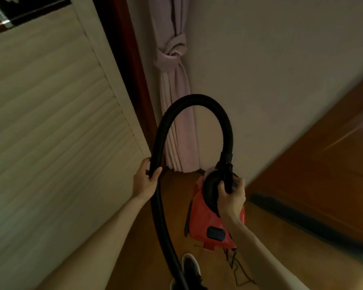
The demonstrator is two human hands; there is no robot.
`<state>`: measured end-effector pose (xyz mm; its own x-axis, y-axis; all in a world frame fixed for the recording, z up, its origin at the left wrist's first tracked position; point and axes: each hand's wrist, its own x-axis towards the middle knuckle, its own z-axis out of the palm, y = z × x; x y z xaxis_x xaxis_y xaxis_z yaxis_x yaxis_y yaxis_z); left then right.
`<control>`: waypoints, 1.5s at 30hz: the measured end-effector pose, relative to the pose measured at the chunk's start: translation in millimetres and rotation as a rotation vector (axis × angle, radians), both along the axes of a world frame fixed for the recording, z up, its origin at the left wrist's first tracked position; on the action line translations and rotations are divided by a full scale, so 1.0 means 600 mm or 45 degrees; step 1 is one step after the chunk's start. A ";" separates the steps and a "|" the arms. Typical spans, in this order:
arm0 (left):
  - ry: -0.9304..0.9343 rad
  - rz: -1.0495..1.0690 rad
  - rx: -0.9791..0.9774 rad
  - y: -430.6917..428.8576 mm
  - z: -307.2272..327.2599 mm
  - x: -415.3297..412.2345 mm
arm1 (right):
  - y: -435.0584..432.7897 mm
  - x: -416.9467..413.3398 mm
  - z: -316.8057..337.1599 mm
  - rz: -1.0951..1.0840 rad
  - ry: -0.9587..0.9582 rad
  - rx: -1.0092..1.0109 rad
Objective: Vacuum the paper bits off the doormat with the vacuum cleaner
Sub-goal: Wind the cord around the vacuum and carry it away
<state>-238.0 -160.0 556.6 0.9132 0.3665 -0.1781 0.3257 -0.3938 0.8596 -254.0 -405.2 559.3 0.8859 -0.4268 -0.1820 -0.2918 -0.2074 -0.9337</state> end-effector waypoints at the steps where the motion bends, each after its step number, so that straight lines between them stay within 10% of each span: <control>1: 0.012 -0.017 0.007 -0.004 -0.005 0.008 | -0.003 0.005 -0.006 -0.009 0.005 0.005; 33: 0.330 -0.611 -0.011 0.123 -0.184 0.166 | 0.182 -0.020 -0.144 -0.517 0.239 0.054; 45: 0.406 -0.608 -0.007 0.147 -0.397 0.191 | 0.224 0.013 -0.328 -0.500 0.320 0.034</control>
<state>-123.6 -72.0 318.3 0.8779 -0.0749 -0.4729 0.3565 -0.5570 0.7501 -246.0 -270.8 362.5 0.5849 -0.7133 -0.3861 -0.5615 -0.0125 -0.8274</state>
